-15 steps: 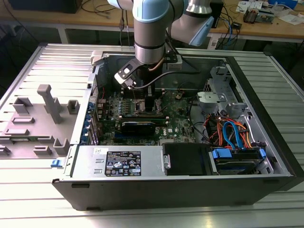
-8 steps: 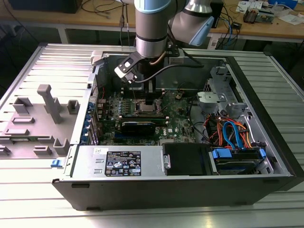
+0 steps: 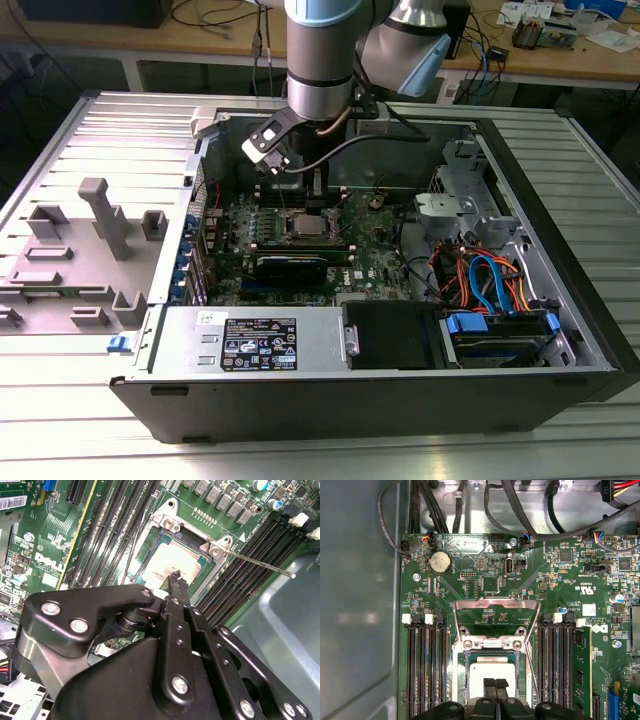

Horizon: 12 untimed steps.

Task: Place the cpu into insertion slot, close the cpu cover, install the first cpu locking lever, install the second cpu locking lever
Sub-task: 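Place the cpu into insertion slot, then close the cpu cover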

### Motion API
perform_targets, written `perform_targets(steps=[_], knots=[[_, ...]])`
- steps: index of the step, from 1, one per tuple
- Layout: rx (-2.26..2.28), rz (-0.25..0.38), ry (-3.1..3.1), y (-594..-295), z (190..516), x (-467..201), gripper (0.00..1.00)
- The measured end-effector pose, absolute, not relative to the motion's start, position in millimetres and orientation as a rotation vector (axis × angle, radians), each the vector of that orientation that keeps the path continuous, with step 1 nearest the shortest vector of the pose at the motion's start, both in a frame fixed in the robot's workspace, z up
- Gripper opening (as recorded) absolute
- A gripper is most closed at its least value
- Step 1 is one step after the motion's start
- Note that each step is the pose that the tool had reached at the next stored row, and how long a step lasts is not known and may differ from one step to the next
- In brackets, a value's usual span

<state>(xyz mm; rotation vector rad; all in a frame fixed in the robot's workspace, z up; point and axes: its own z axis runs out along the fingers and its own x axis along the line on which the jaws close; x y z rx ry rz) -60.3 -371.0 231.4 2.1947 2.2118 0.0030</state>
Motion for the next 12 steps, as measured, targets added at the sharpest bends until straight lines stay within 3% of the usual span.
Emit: perform_targets(steps=[12], knots=[[2.195, 0.003, 2.212, -370.9, 231.4, -60.0, 0.11]])
